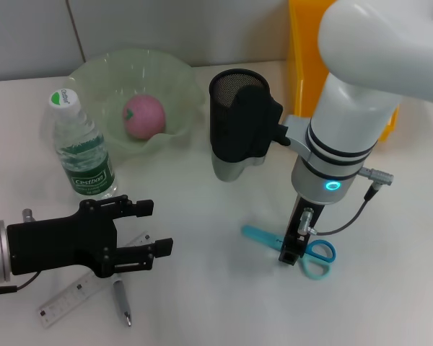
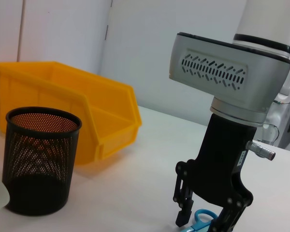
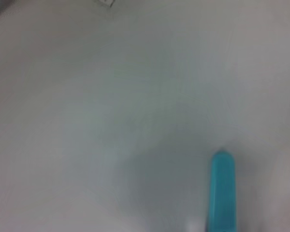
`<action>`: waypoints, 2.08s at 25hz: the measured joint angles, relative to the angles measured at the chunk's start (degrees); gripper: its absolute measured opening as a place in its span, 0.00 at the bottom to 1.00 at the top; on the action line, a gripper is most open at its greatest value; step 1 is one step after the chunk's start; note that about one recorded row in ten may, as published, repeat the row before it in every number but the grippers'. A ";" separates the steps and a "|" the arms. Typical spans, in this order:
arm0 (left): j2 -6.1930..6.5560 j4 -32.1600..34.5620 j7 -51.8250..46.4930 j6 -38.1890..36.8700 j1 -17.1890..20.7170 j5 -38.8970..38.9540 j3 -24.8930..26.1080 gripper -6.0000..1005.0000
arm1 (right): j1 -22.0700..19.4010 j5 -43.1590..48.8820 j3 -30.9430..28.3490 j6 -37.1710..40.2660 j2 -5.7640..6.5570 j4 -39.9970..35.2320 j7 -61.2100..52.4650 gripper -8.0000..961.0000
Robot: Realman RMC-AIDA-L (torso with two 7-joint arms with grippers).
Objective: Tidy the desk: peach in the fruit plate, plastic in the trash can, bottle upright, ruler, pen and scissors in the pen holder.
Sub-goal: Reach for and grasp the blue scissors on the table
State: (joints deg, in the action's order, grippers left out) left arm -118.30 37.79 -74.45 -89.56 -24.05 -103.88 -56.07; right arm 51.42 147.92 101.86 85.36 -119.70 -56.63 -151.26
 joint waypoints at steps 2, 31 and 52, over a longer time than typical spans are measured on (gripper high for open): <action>0.00 0.00 0.00 0.12 -0.03 0.00 0.00 0.78 | 0.17 0.00 0.00 0.00 0.00 0.07 0.00 0.38; -0.08 0.09 0.00 0.18 -0.56 0.00 0.03 0.78 | 0.64 -0.35 0.00 0.16 0.00 1.44 0.36 0.33; -0.03 0.09 0.01 0.27 -0.65 0.09 0.09 0.78 | 0.71 -0.30 -0.05 0.54 0.00 1.53 0.18 0.28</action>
State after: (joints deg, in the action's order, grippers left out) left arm -118.33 37.88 -74.44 -89.29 -24.70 -103.79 -55.98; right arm 52.13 147.62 101.81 85.90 -119.70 -55.10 -151.08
